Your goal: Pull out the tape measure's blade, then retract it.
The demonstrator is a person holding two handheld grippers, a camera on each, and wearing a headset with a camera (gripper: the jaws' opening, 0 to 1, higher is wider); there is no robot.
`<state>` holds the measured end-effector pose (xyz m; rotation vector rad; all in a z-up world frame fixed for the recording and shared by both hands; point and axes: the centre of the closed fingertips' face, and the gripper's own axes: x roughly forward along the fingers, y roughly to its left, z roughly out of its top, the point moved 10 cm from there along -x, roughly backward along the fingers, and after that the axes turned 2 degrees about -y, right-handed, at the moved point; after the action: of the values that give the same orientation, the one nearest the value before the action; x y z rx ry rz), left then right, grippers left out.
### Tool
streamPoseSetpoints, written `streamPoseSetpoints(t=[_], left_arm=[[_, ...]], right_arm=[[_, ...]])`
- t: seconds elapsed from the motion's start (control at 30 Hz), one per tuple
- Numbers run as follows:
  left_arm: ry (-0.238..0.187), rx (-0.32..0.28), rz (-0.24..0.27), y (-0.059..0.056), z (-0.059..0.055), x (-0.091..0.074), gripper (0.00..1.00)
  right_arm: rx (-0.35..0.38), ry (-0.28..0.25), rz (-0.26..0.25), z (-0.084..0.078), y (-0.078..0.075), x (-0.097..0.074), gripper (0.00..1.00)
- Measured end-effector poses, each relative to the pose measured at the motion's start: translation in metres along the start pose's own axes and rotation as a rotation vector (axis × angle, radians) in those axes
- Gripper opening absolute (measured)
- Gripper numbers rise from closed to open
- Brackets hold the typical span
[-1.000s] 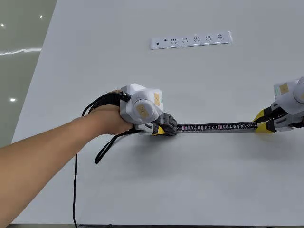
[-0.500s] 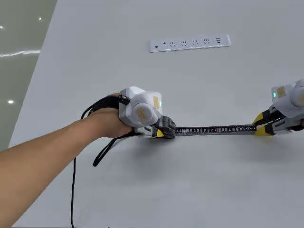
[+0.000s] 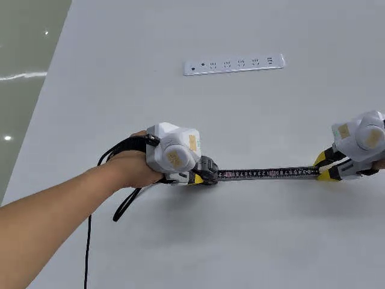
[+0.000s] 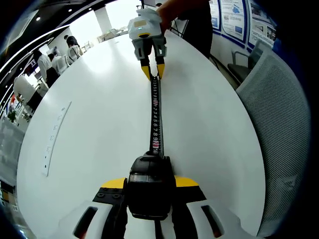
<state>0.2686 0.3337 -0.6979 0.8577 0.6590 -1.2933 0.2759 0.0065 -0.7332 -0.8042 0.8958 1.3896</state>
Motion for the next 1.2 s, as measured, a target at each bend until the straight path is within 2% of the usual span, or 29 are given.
streamPoseSetpoints(t=[0.27,0.3,0.4,0.47,0.57,0.67,0.83,0.93,1.0,1.03,1.2], left_arm=[[0.000,-0.029,0.025,0.000,-0.001,-0.001,0.32],[-0.007,-0.054,0.035,0.001,-0.001,-0.003,0.33],[-0.003,-0.081,0.037,0.002,-0.001,-0.006,0.40],[-0.007,-0.096,0.046,0.001,-0.001,-0.008,0.41],[-0.033,-0.191,0.066,0.000,-0.001,-0.011,0.45],[-0.032,-0.220,0.083,0.000,-0.004,-0.014,0.47],[-0.042,-0.281,0.108,-0.005,-0.008,-0.020,0.52],[-0.037,-0.303,0.132,-0.009,-0.009,-0.025,0.52],[-0.033,-0.351,0.164,-0.011,-0.009,-0.027,0.54],[-0.045,-0.387,0.170,-0.013,-0.009,-0.028,0.57],[-0.052,-0.469,0.226,-0.018,-0.008,-0.034,0.63]], right_arm=[[-0.009,0.014,-0.013,0.003,0.002,-0.001,0.13],[-0.002,0.017,-0.016,0.003,0.003,-0.001,0.13],[0.010,0.021,-0.020,0.004,0.004,-0.002,0.13],[0.012,0.023,-0.023,0.004,0.005,-0.002,0.13],[0.024,0.024,-0.032,0.004,0.006,-0.003,0.14],[0.035,0.023,-0.044,0.004,0.009,-0.003,0.17],[0.083,0.015,-0.070,0.004,0.013,-0.008,0.23],[0.137,0.004,-0.089,0.003,0.016,-0.011,0.24],[0.187,-0.016,-0.108,0.005,0.019,-0.013,0.27],[0.195,-0.029,-0.117,0.006,0.020,-0.014,0.28],[0.262,-0.054,-0.151,0.007,0.027,-0.018,0.32]])
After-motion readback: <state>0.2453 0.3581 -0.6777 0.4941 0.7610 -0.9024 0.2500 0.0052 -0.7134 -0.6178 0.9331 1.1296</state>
